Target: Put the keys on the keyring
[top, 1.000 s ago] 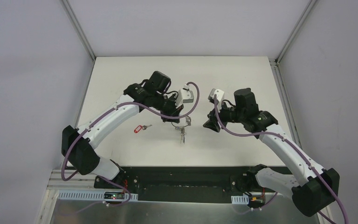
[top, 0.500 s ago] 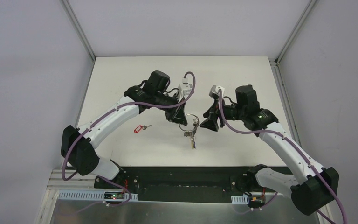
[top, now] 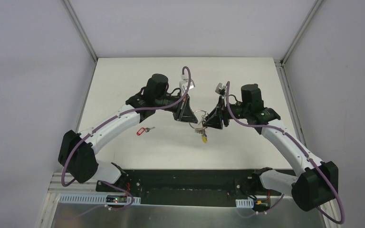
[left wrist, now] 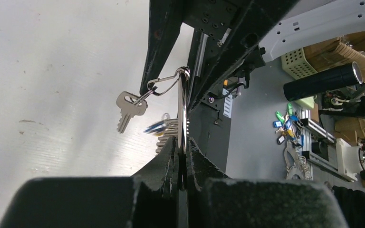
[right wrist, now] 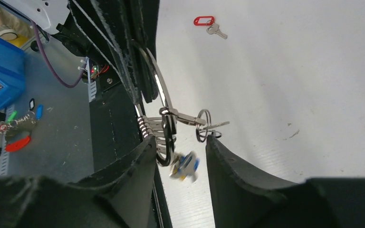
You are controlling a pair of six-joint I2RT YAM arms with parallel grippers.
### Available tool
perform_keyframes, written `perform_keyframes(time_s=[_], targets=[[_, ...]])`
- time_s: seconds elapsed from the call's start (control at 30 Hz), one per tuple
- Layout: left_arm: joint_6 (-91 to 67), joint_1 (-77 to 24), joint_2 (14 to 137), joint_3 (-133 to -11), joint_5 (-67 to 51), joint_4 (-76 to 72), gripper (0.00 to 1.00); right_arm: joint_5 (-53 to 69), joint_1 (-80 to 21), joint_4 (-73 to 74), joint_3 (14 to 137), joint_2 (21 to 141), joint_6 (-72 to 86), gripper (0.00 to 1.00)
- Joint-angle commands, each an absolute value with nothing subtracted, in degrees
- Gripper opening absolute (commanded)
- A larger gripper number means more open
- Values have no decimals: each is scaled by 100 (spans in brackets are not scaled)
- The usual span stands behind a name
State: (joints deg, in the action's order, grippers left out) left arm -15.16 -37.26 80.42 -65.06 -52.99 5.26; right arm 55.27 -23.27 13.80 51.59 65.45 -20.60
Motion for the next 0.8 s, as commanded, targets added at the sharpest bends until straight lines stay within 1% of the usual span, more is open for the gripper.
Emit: perform_keyframes(time_s=[0.0,0.13,0.17,0.2,0.3,0.33,0.4,0.5,0.53,0.6,0.67,0.77], targets=[[-1968,-3665,7775,-6349,-5565,-280,0,5931,-2284,921,5173,6664,-1732,41],[-1978,-3636,7770,-6213,-5508,-467,0,6279,-2285,815,5329,6810,-1525,11],[-1959,-3619,7770,-6159,-5469,-534,0,6311,-2285,814,5367,6840,-1501,5],[-1918,-3587,7763,-6107,-5418,-580,0,6314,-2283,821,5396,6852,-1497,0],[-1688,-3411,7761,-5994,-5103,-523,0,6039,-2282,797,5444,6882,-1429,0],[-1613,-3327,7753,-5977,-4954,-432,6,5899,-2284,804,5460,6934,-1372,0],[-1436,-3111,7725,-5933,-4666,-194,25,5620,-2311,883,5484,7120,-1358,0],[-976,-2788,7580,-5860,-4201,278,47,5172,-2583,966,5528,7469,-1284,0],[-786,-2733,7520,-5820,-4075,442,53,5031,-2720,982,5559,7583,-1265,0],[-369,-2683,7369,-5700,-3881,686,63,4901,-2854,769,5580,7830,-962,0],[-73,-2682,7200,-5469,-3699,793,71,4903,-2862,548,5671,8167,-962,0],[283,-2681,6979,-5156,-3450,811,78,4903,-2856,550,5869,8779,-962,0]])
